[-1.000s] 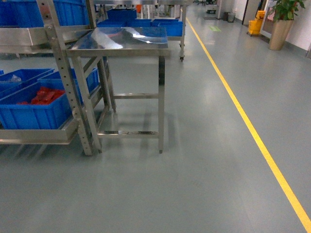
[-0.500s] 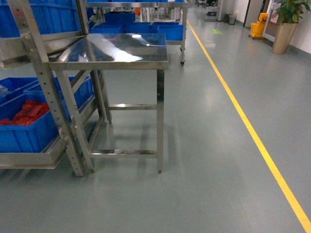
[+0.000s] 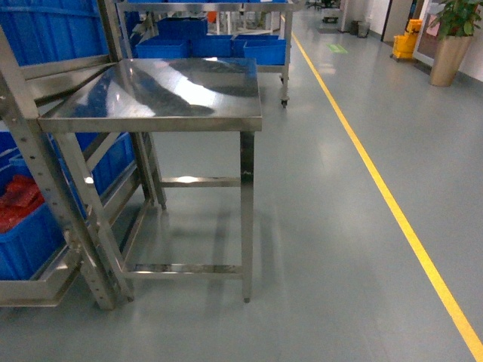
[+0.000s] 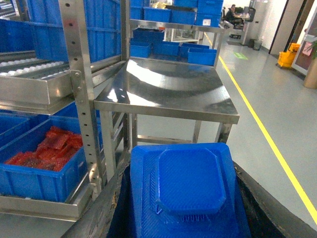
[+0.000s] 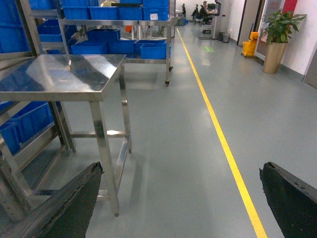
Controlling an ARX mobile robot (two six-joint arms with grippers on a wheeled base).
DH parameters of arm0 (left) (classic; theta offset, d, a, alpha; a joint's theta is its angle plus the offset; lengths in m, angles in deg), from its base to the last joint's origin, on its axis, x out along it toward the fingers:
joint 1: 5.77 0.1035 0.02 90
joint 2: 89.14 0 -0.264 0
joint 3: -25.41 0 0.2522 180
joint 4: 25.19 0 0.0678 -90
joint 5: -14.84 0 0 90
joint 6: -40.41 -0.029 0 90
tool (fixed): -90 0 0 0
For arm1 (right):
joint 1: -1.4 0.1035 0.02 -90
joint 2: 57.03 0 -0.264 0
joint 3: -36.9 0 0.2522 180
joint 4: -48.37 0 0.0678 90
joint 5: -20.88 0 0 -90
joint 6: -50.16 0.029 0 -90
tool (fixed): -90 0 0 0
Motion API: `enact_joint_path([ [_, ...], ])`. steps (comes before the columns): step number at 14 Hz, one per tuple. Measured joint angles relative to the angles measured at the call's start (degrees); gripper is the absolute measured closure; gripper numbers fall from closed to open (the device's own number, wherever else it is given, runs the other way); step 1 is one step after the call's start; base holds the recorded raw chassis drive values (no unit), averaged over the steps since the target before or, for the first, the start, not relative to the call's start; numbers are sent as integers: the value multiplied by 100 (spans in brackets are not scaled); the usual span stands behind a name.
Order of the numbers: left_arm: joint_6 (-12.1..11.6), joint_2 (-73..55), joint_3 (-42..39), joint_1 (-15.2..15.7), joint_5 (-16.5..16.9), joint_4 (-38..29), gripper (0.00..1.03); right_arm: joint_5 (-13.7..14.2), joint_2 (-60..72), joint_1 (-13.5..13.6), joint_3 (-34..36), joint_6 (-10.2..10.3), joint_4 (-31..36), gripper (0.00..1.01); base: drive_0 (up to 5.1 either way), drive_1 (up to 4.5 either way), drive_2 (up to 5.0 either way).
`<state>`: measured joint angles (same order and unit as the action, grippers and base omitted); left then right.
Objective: Pick blue part to blue bin on bottom shelf
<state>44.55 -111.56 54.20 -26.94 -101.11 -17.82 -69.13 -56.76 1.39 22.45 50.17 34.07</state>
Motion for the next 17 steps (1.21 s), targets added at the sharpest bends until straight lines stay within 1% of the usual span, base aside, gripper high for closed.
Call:
enact_joint_path([
  [3, 0, 4, -2, 0, 2, 9, 60, 0, 0, 0, 0, 0, 81, 3, -1, 408, -410],
  [4, 0, 2, -2, 0, 11, 2, 60, 0, 2, 0, 0, 2, -13, 3, -2, 407, -411],
  [5, 0, 7, -2, 0, 2, 9, 60, 2, 0, 0, 0, 2, 74, 3, -6, 403, -415],
  [12, 0, 4, -2, 0, 2, 13, 60, -2, 0, 0, 0, 2, 44, 3, 0, 409, -410],
  [14, 0, -48, -2, 0, 7, 24, 60, 0, 2, 0, 0, 2, -4, 3, 0, 0, 0],
  [15, 0, -35, -4, 0, 7, 31, 60, -2, 0, 0, 0, 2, 72, 3, 0, 0, 0],
  [16, 0, -28, -4, 0, 4, 9, 60, 0, 0, 0, 0, 0, -9, 3, 0, 0, 0],
  [17, 0, -26, -4, 0, 4, 9, 60, 0, 0, 0, 0, 2, 46, 3, -448, 135, 350],
])
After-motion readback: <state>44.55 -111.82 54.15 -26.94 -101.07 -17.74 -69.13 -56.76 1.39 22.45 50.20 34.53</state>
